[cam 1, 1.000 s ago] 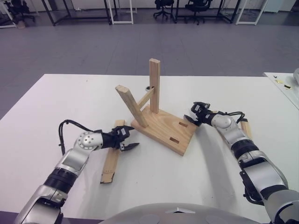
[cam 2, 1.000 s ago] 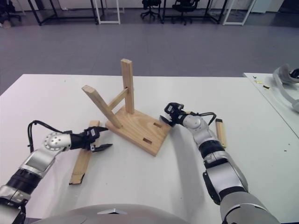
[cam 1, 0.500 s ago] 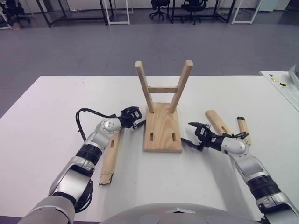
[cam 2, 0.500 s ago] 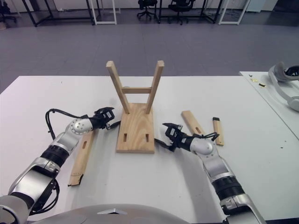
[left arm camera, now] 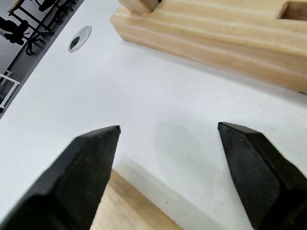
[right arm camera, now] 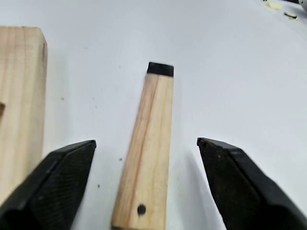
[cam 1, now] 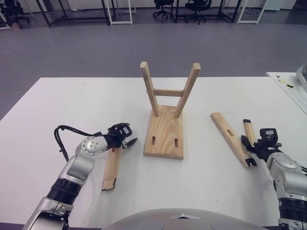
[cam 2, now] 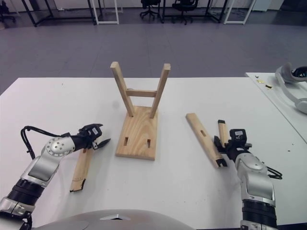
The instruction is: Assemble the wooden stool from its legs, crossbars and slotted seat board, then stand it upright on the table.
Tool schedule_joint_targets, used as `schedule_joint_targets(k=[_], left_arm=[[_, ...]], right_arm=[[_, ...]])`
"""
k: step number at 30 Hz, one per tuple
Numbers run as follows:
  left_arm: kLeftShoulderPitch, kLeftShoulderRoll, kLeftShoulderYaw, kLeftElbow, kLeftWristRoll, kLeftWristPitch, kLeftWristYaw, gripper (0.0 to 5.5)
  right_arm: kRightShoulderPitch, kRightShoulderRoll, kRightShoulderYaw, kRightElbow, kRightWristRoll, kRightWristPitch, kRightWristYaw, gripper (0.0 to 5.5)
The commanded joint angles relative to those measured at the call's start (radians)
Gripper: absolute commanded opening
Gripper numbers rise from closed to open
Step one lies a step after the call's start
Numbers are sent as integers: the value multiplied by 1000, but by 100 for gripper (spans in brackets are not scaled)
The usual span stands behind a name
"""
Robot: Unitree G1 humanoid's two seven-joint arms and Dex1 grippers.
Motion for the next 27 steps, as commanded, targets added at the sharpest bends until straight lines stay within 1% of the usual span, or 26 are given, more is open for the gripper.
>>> schedule_joint_targets(k=[1,4,5,6,7,9,11,12,13,15,16,17,18,20,21,23,24,27], left_arm=[[-51,-32,101,-58,-38,36,71,375],[-65,-51,145,-109,-71,70,88,375],[-71,-55,152,-125,-81,81,89,375],[-76,-63,163,-140,-94,94,92,375],[-82,-72,172,-150,-107,107,94,375],[-84,-100,205,-182,-177,163,87,375],[-96,-107,260,-180,-241,202,83,375],[-113,-106,297,-181,-278,225,83,375],[-136,-103,338,-182,-317,245,86,375],[-236,-117,433,-211,-434,319,106,375],[-320,-143,466,-235,-514,367,126,375],[-417,-199,479,-255,-617,423,153,375],[-505,-272,479,-263,-726,472,177,375],[-623,-401,484,-241,-909,558,237,375],[-654,-444,487,-227,-982,598,265,375],[-681,-503,476,-206,-1061,641,315,375],[-688,-521,481,-195,-1092,649,339,375],[-698,-533,528,-191,-1184,645,400,320]], right_arm=[[-6,14,-36,-19,47,106,-17,318],[13,-10,20,-8,6,95,-9,260],[13,-12,28,-2,-1,91,-8,240],[9,-12,33,8,-13,78,-17,233],[3,-13,36,20,-25,60,-23,209],[-49,15,17,37,-14,-5,-45,182],[-115,51,-30,38,28,-52,-71,143],[-141,61,-61,34,51,-59,-88,131],[-159,59,-79,25,59,-84,-96,131],[-199,19,-60,-31,23,-194,-82,131],[-225,-4,-25,-78,-10,-262,-67,131],[-272,-19,31,-149,-38,-312,-43,131],[-324,-33,115,-228,-73,-359,-1,131],[-403,-41,259,-350,-113,-416,75,131],[-430,-39,313,-390,-125,-435,105,131],[-481,-11,420,-468,-129,-428,148,131],[-495,4,456,-496,-125,-419,158,131],[-502,25,487,-540,-119,-399,166,131]])
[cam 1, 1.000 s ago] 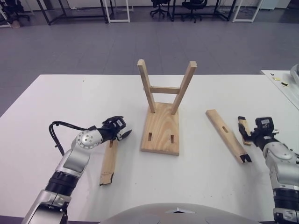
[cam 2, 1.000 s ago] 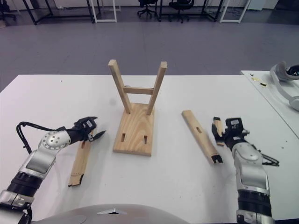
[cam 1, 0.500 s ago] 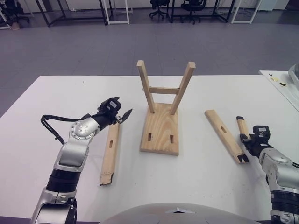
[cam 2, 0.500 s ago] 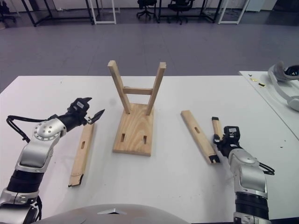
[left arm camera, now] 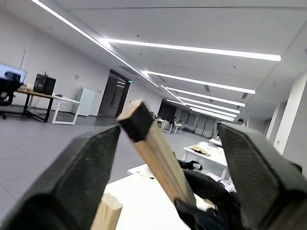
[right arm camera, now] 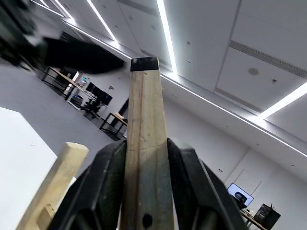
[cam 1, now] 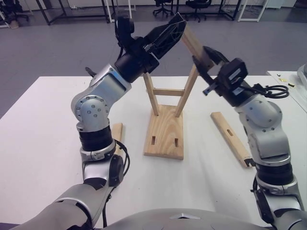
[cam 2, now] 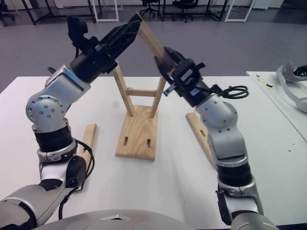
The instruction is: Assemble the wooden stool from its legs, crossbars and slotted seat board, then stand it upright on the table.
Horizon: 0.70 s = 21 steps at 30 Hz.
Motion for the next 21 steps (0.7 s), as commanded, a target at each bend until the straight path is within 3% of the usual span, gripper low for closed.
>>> schedule_joint_targets(k=[1,14,18,21], left_arm=[[-22,3,46,-11,-107,12,64,303],[21,55,29,-32,-191,-5,97,79],[29,63,34,-45,-227,-11,106,51],[96,130,46,-117,-190,-20,114,40]], right_arm=[[-27,18,18,-51,8,29,13,131],[-18,24,34,-44,-13,18,26,131],[-11,28,43,-50,13,42,46,131],[11,17,50,-58,29,97,61,204]])
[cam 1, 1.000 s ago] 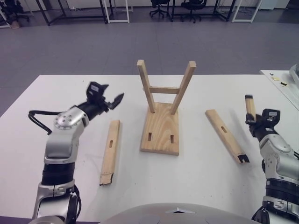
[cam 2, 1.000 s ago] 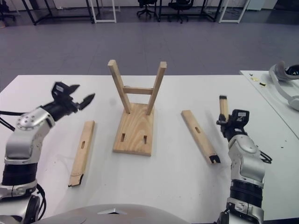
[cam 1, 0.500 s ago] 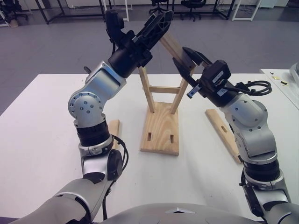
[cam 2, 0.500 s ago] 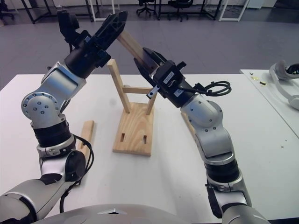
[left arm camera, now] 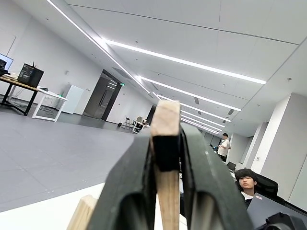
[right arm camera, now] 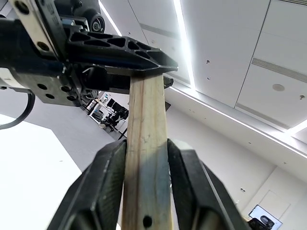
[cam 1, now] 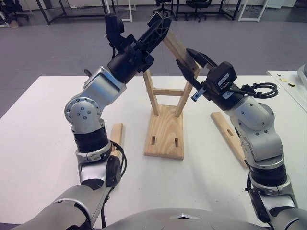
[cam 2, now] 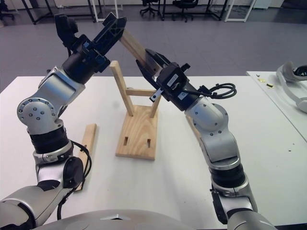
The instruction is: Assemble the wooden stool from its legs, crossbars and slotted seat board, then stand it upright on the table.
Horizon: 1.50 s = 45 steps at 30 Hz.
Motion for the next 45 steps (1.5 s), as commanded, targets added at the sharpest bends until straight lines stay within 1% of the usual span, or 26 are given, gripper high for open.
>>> schedule_joint_targets(k=[1,3,4,5,6,8,9,11,14,17,22,26,30,37,42,45], left_arm=[[123,108,35,-117,37,-13,30,40],[287,151,86,-239,4,16,117,40],[362,164,87,-301,21,20,152,40],[455,168,77,-361,86,6,192,40],[565,151,66,-408,185,-33,241,40],[752,91,54,-461,313,-109,301,40],[827,53,51,-483,345,-136,328,40],[911,1,61,-505,386,-168,385,40],[972,-24,92,-497,372,-181,415,40],[1014,-22,103,-491,349,-180,413,40],[1057,-23,94,-497,342,-176,418,40],[1041,-26,48,-452,391,-199,405,40],[1073,-20,26,-420,460,-244,386,40],[1147,9,-25,-476,551,-277,352,40],[1183,23,-65,-498,625,-262,371,40],[1186,20,-109,-449,705,-268,384,40]], right_arm=[[50,-24,13,-17,16,76,34,224],[143,-62,-22,-33,-6,91,31,264],[182,-73,-44,-43,-17,98,23,284],[211,-78,-68,-47,-21,103,11,304],[232,-78,-90,-40,-28,101,-1,308],[271,-74,-118,-25,-52,82,-28,308],[292,-70,-121,-15,-65,69,-39,308],[335,-55,-125,0,-79,50,-61,308],[381,-36,-134,5,-85,35,-80,308],[419,-33,-134,18,-94,12,-88,308],[451,-26,-136,20,-105,-4,-91,308],[446,-14,-130,28,-109,-7,-96,308],[445,-9,-136,36,-106,-12,-94,308],[463,-7,-138,35,-111,-17,-96,308],[462,-14,-138,41,-118,-24,-94,308],[460,-13,-138,44,-122,-27,-95,308]])
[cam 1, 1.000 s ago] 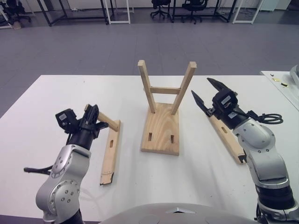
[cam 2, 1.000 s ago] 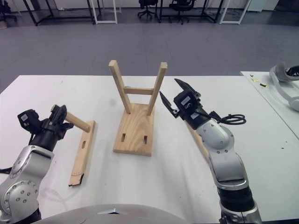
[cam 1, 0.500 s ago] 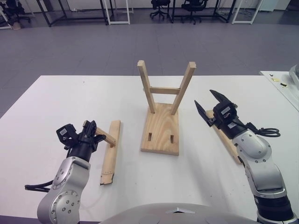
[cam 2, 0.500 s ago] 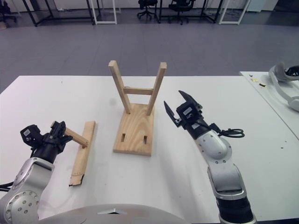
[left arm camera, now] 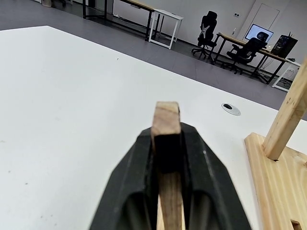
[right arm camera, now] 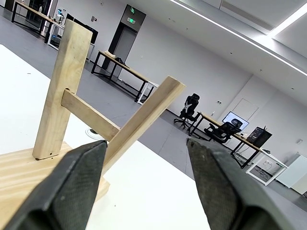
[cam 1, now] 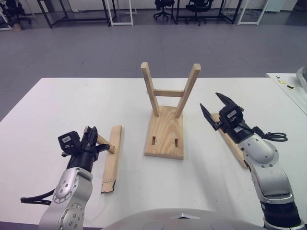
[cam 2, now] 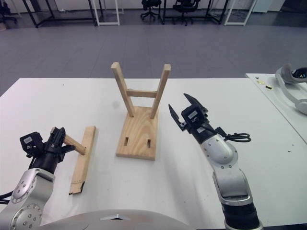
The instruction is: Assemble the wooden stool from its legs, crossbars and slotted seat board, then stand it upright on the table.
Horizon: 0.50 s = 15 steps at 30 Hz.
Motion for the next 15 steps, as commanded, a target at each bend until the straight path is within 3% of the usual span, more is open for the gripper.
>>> schedule_joint_targets(k=[1,7,12,15], left_arm=[[26,18,-79,84,153,17,34,40],[79,87,-258,235,462,-147,19,40],[129,5,-253,359,458,-303,-15,40],[143,-45,-195,430,356,-317,-64,40]], right_arm=[[-3,-4,-4,19,-14,-13,-2,308],[0,13,7,20,-30,-14,-14,308],[11,10,5,40,-38,-32,-12,308],[15,9,15,58,-52,-50,-13,308]])
